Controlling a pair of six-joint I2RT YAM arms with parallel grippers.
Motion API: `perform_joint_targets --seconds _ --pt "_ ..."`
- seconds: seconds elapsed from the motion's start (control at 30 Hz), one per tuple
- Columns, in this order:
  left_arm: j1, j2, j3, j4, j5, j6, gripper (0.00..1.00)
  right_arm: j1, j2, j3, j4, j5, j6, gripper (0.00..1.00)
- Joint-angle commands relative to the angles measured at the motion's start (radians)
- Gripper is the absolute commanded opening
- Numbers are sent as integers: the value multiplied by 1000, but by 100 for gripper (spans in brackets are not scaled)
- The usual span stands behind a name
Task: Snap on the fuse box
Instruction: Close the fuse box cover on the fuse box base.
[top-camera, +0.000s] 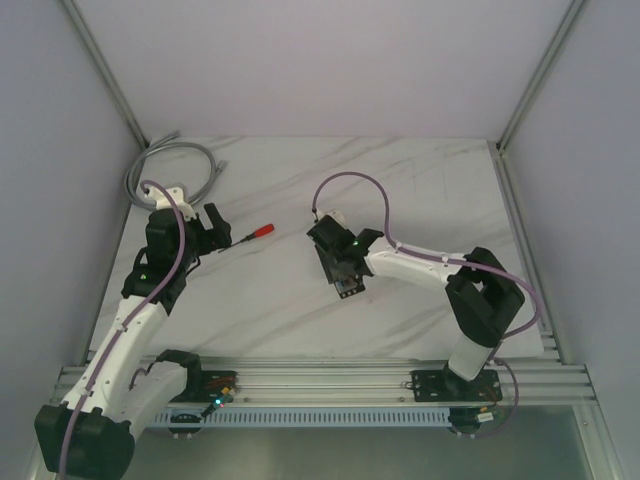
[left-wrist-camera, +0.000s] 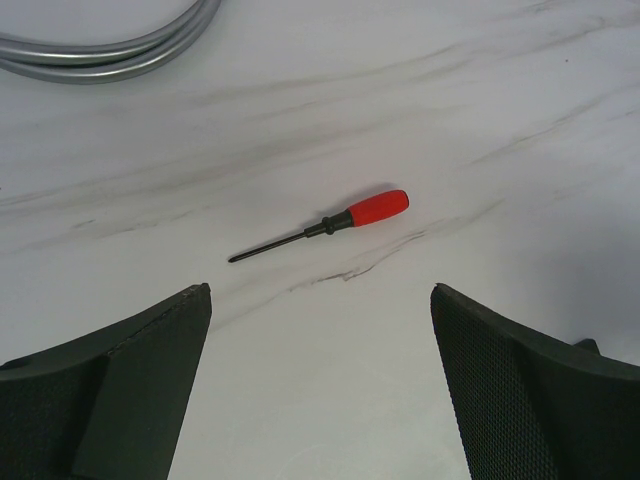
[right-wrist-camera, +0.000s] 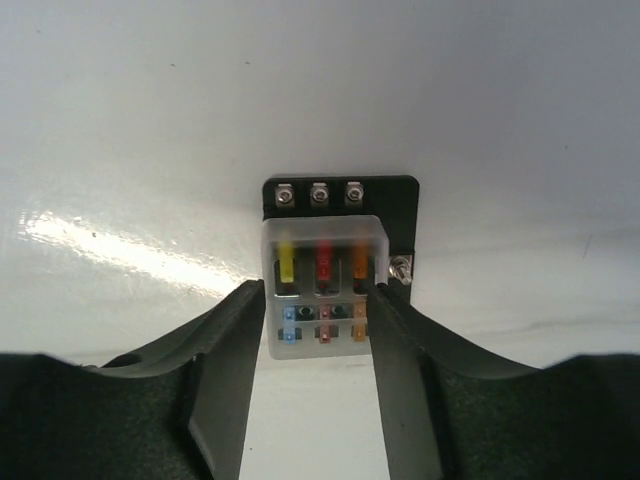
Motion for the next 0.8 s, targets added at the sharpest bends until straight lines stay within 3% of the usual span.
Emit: perform_joint_targets --seconds 0.0,0.53,0.77 --pt "11 -8 -11 11 14 -9 100 -8 52 31 -56 -43 -12 49" --pt "14 -5 -11 12 20 -12 100 -8 172 63 -167 -78 -37 39" --pt "15 -7 -10 12 21 -11 100 2 60 120 -168 -93 -43 48"
